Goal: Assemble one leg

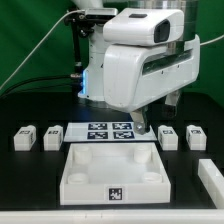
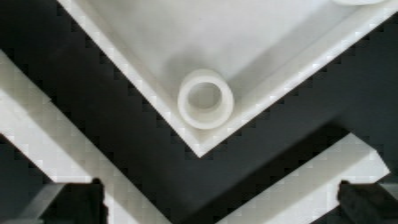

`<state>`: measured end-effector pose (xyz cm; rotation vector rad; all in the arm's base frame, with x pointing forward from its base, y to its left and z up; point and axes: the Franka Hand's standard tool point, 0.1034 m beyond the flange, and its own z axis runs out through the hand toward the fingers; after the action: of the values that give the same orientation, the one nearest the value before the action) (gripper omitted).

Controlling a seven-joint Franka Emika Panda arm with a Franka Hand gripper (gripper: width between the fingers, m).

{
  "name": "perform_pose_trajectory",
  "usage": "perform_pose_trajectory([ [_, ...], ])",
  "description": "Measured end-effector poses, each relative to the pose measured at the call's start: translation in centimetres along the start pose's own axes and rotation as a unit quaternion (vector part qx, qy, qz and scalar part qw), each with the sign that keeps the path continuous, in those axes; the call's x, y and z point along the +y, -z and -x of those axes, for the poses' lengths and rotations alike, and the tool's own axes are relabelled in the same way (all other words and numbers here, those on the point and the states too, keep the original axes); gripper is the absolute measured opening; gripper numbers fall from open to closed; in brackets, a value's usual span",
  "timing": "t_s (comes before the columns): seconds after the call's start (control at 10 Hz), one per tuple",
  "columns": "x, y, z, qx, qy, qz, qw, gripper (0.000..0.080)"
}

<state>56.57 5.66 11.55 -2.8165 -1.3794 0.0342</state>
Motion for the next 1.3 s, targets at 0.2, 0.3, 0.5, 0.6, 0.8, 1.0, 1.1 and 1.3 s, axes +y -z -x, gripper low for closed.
perform_pose_trajectory([
  [0.2,-0.1,-0.1,0.1,0.001,0.010,0.001,1.000,0.0650],
  [0.3,-0.9,-0.5,0.9,0.005,0.044,0.006,0.999,0.0650],
  [0.5,-4.1,-1.8,4.5,0.003,0.171,0.007,0.985,0.0650],
  [0.6,-5.7,-2.6,5.9,0.004,0.234,0.008,0.972,0.0650],
  [0.8,-7.5,-5.2,8.9,0.011,0.337,0.014,0.941,0.0650],
  [1.0,-7.8,-8.5,10.4,0.021,0.322,0.014,0.946,0.0650],
  [1.1,-7.7,-9.6,10.9,0.025,0.316,0.016,0.948,0.0650],
  [1.3,-6.7,-11.1,12.2,0.028,0.307,0.024,0.951,0.0650],
])
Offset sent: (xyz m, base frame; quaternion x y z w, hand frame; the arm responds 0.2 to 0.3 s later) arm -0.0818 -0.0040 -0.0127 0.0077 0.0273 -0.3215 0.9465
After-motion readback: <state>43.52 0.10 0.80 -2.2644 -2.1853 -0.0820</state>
